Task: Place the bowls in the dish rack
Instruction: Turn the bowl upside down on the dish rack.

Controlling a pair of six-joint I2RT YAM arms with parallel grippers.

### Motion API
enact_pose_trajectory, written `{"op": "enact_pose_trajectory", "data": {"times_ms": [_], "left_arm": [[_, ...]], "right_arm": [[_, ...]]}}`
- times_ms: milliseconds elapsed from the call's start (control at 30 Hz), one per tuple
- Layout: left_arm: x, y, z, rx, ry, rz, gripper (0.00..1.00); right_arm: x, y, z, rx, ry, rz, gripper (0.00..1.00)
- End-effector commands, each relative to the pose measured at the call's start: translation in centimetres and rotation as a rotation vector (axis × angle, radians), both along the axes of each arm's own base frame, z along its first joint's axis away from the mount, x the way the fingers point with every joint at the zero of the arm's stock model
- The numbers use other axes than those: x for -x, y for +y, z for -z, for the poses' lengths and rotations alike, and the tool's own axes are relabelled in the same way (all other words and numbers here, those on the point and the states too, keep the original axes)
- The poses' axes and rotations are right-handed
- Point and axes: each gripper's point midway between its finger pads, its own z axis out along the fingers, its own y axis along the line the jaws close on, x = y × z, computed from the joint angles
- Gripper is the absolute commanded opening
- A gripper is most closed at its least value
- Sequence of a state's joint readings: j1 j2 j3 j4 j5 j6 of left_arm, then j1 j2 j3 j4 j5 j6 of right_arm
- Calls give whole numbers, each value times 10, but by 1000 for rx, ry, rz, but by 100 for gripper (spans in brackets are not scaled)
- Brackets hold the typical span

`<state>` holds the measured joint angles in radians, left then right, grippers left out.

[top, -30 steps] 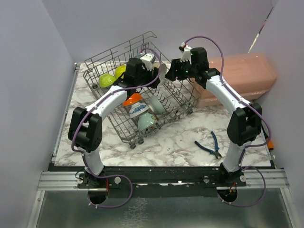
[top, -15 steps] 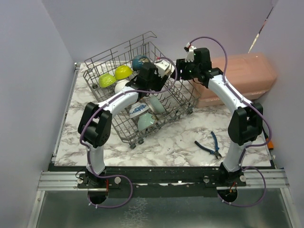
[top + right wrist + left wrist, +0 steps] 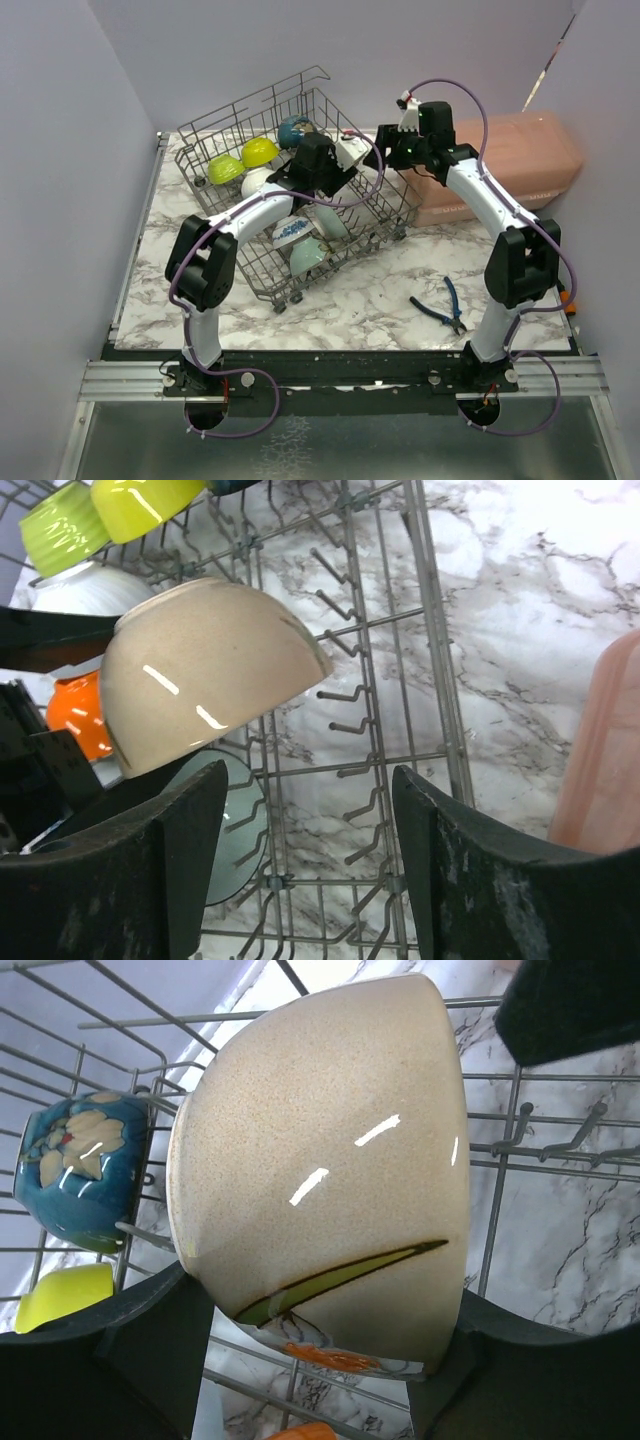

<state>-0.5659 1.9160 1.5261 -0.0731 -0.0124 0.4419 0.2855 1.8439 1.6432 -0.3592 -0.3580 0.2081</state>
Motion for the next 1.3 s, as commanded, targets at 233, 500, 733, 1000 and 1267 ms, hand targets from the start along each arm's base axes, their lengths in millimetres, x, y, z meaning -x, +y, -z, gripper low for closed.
{"op": "enact_pose_trajectory", "data": {"times_ms": [233,500,733,1000,1267], "left_arm": [[7,-16,4,-72,-36,203,0],[13,-17,17,-100,10,236,0],[15,-19,31,-116,38,255,0],[12,-13,40,-167,36,250,10],[7,-12,38,-173,27,231,50]], "right_arm": [[16,18,-22,-86,-41,-140,73],[11,27,-19,-117,-23,-179,73],[1,37,-5,-134,13,-218,73],[-14,50,11,-155,58,-257,73],[-6,49,59,-104,176,-256,65]]}}
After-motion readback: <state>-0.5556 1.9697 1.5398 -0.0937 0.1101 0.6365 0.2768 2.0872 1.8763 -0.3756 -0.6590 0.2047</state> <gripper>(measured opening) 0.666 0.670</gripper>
